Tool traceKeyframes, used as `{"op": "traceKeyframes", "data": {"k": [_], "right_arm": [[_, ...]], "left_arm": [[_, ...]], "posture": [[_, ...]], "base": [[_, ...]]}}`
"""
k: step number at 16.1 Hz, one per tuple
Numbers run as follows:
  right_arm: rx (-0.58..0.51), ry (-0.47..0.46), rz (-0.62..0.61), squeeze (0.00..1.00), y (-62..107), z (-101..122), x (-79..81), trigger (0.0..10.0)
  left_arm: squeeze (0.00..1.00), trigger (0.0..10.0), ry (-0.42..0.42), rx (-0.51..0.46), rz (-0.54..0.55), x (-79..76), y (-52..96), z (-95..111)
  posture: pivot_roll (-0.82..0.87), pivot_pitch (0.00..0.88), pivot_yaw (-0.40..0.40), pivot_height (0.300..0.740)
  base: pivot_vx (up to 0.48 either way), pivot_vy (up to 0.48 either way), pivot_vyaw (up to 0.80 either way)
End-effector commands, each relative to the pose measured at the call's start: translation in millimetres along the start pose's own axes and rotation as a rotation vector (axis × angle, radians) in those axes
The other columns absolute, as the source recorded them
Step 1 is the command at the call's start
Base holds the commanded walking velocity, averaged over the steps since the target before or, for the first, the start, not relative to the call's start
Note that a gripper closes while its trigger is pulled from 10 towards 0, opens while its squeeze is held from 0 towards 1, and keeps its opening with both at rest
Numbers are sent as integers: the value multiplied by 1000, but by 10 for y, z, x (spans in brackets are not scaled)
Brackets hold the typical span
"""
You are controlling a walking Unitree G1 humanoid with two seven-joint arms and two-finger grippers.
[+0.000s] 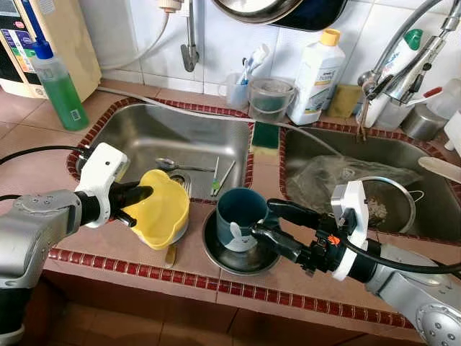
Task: Kitchen organization
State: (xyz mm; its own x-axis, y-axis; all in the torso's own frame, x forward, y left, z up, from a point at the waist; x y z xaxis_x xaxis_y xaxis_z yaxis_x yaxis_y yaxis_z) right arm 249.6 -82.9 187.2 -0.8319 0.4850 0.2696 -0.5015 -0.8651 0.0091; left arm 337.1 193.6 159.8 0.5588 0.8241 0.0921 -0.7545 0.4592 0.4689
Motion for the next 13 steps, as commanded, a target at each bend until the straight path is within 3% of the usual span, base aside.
{"op": "traceKeyframes", "data": {"k": [1,3,5,7,10,13], "right_arm": [[-6,1,-9,0,9,30,-24,10000],[-5,3,-10,0,10,33,-27,10000],[-5,3,-10,0,10,34,-34,10000],[-6,5,-11,0,4,37,-43,10000],[-26,8,-33,0,-3,68,-89,10000],[-54,12,-86,0,11,126,-195,10000]], "left_arm": [[0,0,0,-29,-9,26,39,85],[0,0,32,-58,-25,14,49,143],[0,10000,78,-109,-75,-27,74,246],[0,10000,127,-167,-86,15,103,368],[0,10000,191,-254,-7,234,79,537],[0,10000,167,-296,95,377,-61,622]], "posture": [[-49,66,-59,732],[-50,66,-58,732],[-50,63,-59,732],[-52,60,-59,732],[-52,53,-62,732],[-66,46,-58,732]], "base": [[0,0,0],[0,0,0],[0,0,0],[0,0,0],[0,0,0],[0,0,0]]}}
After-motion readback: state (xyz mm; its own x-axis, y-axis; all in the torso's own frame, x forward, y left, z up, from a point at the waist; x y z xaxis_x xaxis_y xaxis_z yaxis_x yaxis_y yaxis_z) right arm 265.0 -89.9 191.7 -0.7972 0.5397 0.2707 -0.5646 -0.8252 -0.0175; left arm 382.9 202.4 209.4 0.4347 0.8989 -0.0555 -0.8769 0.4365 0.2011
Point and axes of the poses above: a point about 5 cm out from each wrist's last joint towards the gripper, its own y axis pointing back from the gripper into the wrist, its own z axis along the axis of the wrist's last joint, x = y × z, the point moved 6 cm from there along -y, pointing out of the wrist towards the gripper, and after that the axes turned 3 degrees about -y, right-handed, at the moved point
